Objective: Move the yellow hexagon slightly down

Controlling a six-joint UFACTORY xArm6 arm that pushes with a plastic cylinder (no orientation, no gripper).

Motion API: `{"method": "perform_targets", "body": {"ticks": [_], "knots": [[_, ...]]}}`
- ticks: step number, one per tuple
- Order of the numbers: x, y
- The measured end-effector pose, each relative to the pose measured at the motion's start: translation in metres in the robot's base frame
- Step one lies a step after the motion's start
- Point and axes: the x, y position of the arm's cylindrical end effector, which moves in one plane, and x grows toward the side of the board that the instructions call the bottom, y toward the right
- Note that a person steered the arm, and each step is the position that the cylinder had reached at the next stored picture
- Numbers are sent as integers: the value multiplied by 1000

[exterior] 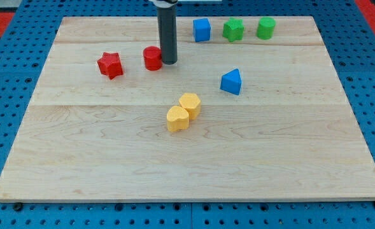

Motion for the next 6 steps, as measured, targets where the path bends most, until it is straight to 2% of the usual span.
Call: {"method": "perform_targets", "body": {"ticks": [1,2,3,4,5,6], "knots": [[32,2],[83,13],[102,65],[101,128],[81,123],[43,114]]}}
